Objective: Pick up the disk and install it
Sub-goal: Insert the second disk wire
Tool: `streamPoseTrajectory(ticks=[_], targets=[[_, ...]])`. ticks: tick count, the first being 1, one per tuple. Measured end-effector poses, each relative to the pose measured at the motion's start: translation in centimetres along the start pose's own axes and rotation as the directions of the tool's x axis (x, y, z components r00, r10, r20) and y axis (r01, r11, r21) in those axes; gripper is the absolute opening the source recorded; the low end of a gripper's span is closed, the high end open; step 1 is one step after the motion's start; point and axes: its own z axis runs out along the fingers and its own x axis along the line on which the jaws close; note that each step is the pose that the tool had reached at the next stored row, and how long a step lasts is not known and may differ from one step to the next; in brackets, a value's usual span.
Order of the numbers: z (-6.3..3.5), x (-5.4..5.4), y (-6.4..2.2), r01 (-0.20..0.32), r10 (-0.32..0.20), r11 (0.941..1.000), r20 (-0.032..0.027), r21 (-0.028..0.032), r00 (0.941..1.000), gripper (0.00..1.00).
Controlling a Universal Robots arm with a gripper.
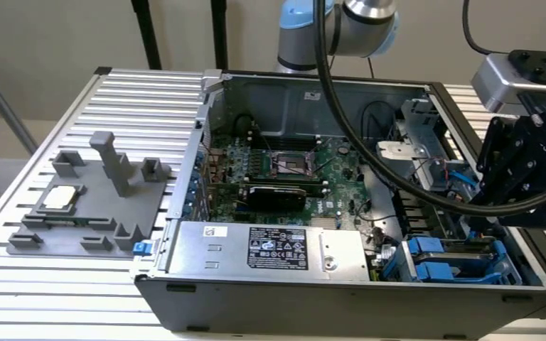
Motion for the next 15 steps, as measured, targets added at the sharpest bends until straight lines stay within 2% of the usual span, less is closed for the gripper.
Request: streamPoseTrajectory(ticks=[7,11,12,15], targets=[[0.9,-0.42,-0.31,0.0,0.001,1.0,-0.0151,0.0018,0.9999,1.0],[0.98,-0.54,-0.52,-0.001,0.001,1.0,-0.027,0.003,0.9996,1.0],[0.99,-0.55,-0.56,-0.001,0.001,1.0,-0.0288,0.003,0.9996,0.0],[0.98,-0.56,-0.6,-0.001,0.001,1.0,-0.0332,0.0032,0.9994,0.0]])
